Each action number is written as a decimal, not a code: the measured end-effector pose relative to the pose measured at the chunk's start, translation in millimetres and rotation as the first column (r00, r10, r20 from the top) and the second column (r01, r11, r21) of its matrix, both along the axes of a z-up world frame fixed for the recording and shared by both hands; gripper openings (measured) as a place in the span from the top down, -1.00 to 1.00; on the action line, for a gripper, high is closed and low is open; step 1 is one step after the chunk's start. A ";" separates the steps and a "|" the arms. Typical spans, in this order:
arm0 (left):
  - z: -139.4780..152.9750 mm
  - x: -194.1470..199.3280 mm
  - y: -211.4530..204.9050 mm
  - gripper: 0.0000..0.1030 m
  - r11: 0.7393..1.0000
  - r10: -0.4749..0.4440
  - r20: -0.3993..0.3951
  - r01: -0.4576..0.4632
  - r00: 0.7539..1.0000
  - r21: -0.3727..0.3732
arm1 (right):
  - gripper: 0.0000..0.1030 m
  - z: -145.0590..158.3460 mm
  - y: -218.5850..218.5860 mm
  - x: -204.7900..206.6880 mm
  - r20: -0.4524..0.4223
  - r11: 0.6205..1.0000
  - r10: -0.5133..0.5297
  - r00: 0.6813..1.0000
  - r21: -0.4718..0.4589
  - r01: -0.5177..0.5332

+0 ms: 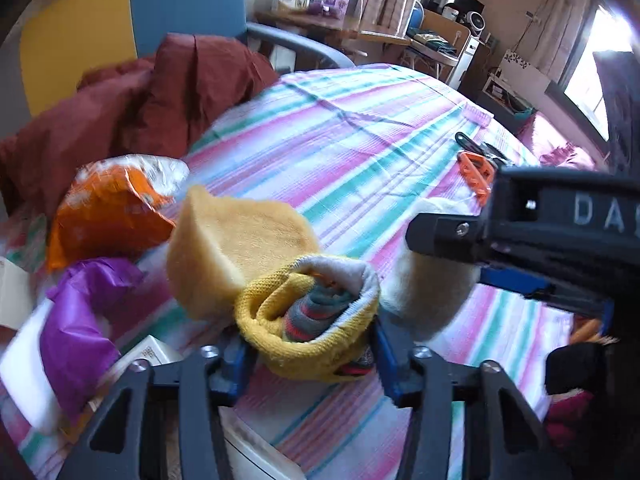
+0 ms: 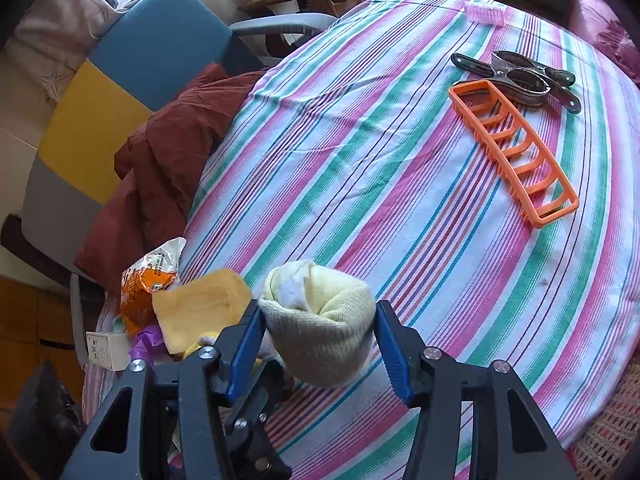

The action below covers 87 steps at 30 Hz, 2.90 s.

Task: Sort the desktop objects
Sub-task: 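Grasp the yellow-rimmed striped sock with the left gripper while the right holds the white sock, then carry both socks over the gold tray with both grippers, then open the right gripper to drop the white sock while the left releases the yellow sock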

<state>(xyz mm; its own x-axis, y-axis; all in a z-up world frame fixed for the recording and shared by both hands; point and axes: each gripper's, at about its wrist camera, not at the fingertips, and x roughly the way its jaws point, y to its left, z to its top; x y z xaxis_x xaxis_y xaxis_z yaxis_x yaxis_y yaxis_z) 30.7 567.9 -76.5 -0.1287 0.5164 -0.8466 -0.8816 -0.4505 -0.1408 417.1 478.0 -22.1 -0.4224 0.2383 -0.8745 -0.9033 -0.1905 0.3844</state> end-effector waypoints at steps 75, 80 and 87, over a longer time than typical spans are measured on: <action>-2.9 -115.1 -517.7 0.21 0.645 0.753 0.085 -0.757 0.653 0.101 | -0.13 2.0 -360.6 -322.4 0.053 0.404 0.908 0.415 0.155 -0.902; -3.9 -117.1 -522.1 0.10 0.631 0.762 0.106 -0.769 0.639 0.103 | -0.15 -11.5 -366.0 -340.7 0.015 0.431 0.900 0.435 0.101 -0.897; 2.7 -112.1 -525.1 0.06 0.619 0.772 0.082 -0.775 0.630 0.126 | -0.26 0.9 -359.8 -339.4 -0.052 0.463 0.886 0.460 0.123 -0.878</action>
<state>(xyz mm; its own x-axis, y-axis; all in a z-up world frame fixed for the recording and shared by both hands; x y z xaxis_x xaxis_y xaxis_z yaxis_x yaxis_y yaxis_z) -81.4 42.8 -73.8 -0.5209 0.3416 -0.7823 -0.2127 -0.9395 -0.2686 77.7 118.2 -21.2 -0.5200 -0.2546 -0.8153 -0.1970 -0.8931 0.4045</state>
